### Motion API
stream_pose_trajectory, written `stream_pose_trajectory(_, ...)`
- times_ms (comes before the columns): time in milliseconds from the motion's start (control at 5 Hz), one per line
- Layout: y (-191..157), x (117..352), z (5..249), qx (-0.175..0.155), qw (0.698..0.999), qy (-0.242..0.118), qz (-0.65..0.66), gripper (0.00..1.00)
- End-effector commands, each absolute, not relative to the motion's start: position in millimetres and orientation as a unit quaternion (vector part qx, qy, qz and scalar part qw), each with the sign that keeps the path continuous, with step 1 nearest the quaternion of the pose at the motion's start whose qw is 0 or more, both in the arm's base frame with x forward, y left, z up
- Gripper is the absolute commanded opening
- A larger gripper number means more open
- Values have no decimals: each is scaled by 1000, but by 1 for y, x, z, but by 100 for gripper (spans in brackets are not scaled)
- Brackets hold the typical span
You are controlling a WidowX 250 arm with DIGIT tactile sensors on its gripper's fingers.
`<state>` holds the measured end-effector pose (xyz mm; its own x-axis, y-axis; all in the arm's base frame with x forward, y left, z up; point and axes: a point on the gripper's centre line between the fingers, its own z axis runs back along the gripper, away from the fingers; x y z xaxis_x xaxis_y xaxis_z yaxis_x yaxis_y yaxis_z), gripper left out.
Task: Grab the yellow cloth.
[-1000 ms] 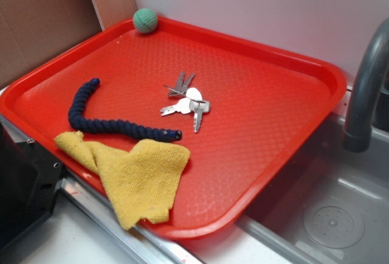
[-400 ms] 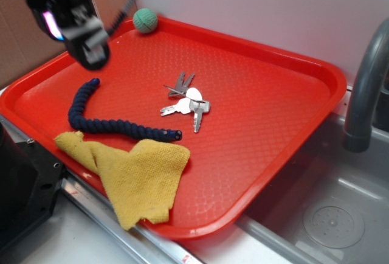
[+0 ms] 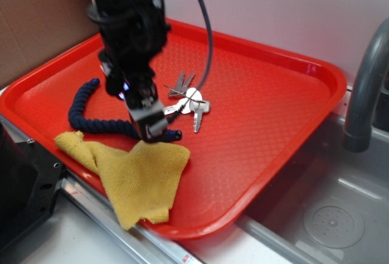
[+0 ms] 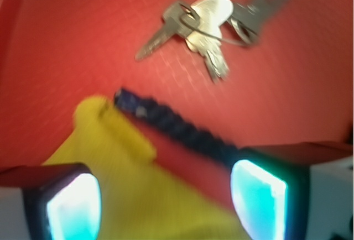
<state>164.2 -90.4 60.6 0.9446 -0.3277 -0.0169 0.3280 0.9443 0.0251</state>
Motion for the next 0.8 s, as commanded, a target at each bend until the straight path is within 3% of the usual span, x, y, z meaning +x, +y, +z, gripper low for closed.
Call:
stream_pose_trajectory(0,-108,159,33,-7,970,16,-241,100)
stream_pose_trajectory(200,-97,151,52,-18,974,0,-227,100)
stream_pose_trajectory(400,-92,139,66,-56,970,2,-237,100)
stream_pose_trajectory(600,-92,135,69,-68,968,-3,-243,100)
